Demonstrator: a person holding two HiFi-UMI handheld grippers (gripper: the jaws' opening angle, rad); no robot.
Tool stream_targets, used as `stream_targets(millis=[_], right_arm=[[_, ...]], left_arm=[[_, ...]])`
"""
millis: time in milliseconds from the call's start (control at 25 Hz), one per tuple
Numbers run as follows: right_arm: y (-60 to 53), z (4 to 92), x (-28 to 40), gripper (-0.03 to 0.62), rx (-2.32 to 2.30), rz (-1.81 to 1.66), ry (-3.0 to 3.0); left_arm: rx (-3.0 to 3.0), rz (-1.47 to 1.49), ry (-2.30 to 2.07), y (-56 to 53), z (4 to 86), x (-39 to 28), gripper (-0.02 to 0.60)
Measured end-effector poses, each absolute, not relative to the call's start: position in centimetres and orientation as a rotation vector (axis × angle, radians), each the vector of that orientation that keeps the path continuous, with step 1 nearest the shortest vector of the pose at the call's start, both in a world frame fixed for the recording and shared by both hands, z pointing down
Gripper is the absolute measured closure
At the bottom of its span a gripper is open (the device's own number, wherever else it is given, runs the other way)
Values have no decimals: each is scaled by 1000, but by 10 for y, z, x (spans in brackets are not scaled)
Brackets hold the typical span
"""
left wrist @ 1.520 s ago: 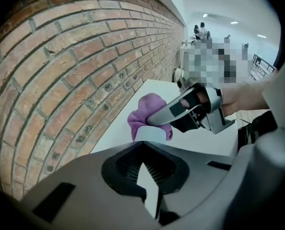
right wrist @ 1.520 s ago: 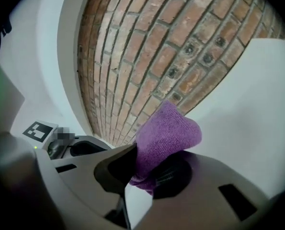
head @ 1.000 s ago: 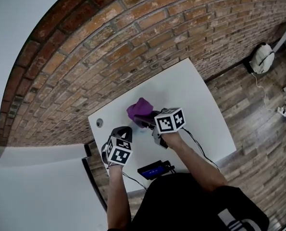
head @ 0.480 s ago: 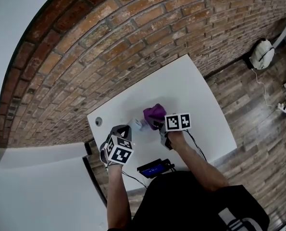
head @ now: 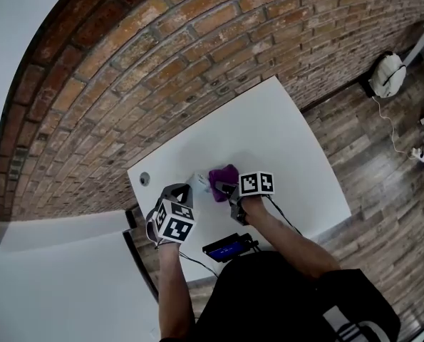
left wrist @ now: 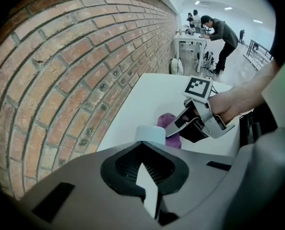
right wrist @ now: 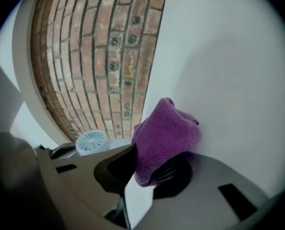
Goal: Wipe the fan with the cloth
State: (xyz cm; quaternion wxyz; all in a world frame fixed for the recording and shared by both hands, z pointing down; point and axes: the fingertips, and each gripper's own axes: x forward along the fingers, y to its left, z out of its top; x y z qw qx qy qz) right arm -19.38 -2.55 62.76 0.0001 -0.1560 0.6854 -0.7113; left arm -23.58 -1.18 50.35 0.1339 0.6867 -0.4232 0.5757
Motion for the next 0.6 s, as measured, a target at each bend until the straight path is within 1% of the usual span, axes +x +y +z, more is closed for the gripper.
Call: stream_targets(millis=[80, 160, 360, 600], right_arm=[[-25, 643, -190, 516, -538, -2271, 2176], [-28, 635, -181, 516, -552, -2270, 2120], [-19, 565, -176, 516, -338, -2254, 1804], [-5, 602, -199, 516, -296, -2352, 2008]], left_arm=[[1989, 1667, -1232, -11, 504, -236, 588], [1994, 1645, -1236, -10, 504, -235, 589], [1996, 1635, -1241, -12, 503, -236, 589], [1990, 1668, -1249, -13, 504, -237, 589]])
